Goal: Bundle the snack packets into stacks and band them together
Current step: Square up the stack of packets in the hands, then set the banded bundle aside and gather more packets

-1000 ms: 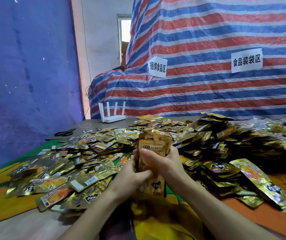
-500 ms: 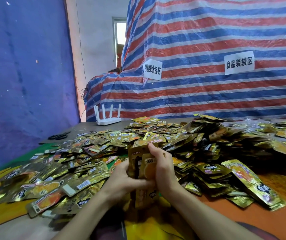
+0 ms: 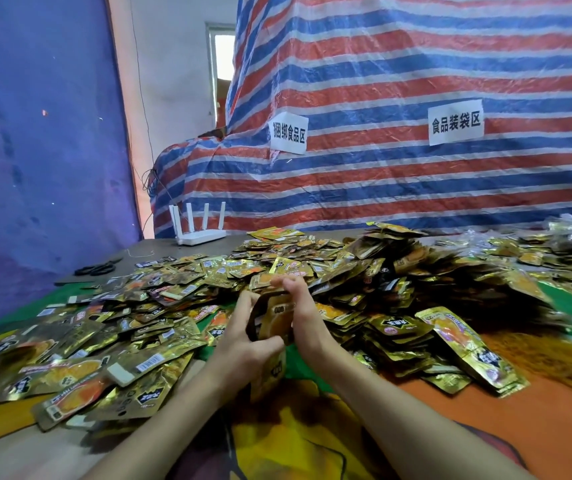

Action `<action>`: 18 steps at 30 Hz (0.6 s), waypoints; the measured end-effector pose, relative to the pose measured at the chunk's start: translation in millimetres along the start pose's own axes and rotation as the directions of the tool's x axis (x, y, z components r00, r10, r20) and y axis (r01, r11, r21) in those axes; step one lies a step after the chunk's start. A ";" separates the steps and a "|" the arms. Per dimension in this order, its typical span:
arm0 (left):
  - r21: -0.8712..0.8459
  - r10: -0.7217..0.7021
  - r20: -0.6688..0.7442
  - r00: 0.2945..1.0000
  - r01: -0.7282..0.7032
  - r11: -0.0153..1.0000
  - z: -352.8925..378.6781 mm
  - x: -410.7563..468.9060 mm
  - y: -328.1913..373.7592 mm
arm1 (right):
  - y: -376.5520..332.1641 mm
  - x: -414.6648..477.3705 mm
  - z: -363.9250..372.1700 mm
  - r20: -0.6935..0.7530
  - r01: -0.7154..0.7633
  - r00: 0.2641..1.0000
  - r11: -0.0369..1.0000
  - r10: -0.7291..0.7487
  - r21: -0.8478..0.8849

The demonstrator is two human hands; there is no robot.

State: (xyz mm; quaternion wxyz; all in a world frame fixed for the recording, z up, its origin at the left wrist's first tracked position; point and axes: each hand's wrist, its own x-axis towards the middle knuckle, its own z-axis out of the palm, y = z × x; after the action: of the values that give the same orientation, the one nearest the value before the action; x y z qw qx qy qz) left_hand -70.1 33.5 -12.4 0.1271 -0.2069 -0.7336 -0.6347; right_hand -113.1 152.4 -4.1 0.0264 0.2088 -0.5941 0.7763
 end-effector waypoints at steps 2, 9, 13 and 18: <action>0.005 -0.008 -0.002 1.000 0.008 1.000 5.4 1.2 3.0 | -4.2 -3.0 -5.0 -0.043 -0.027 0.999 0.995 0.023 -0.093; -0.095 0.029 -0.130 0.991 -0.041 0.995 29.0 9.0 -2.7 | -54.6 -28.2 -67.0 -0.223 0.137 0.920 0.799 -0.321 -0.586; -0.013 0.150 -0.135 0.979 -0.153 0.988 28.4 1.5 -6.8 | -82.8 -48.5 -115.6 -0.225 0.010 0.910 0.564 -0.347 -0.826; -0.100 0.140 -0.170 0.975 -0.158 0.982 29.8 -3.0 -9.7 | -124.8 -68.0 -199.4 -0.381 -0.402 0.904 -0.087 -0.192 -0.911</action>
State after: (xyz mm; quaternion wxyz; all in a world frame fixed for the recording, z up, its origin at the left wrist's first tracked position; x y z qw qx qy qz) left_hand -69.7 61.3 -27.0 0.2219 -0.2158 -0.6660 -0.6787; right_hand -73.4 389.2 44.3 0.2273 -0.0906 -0.9634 0.1096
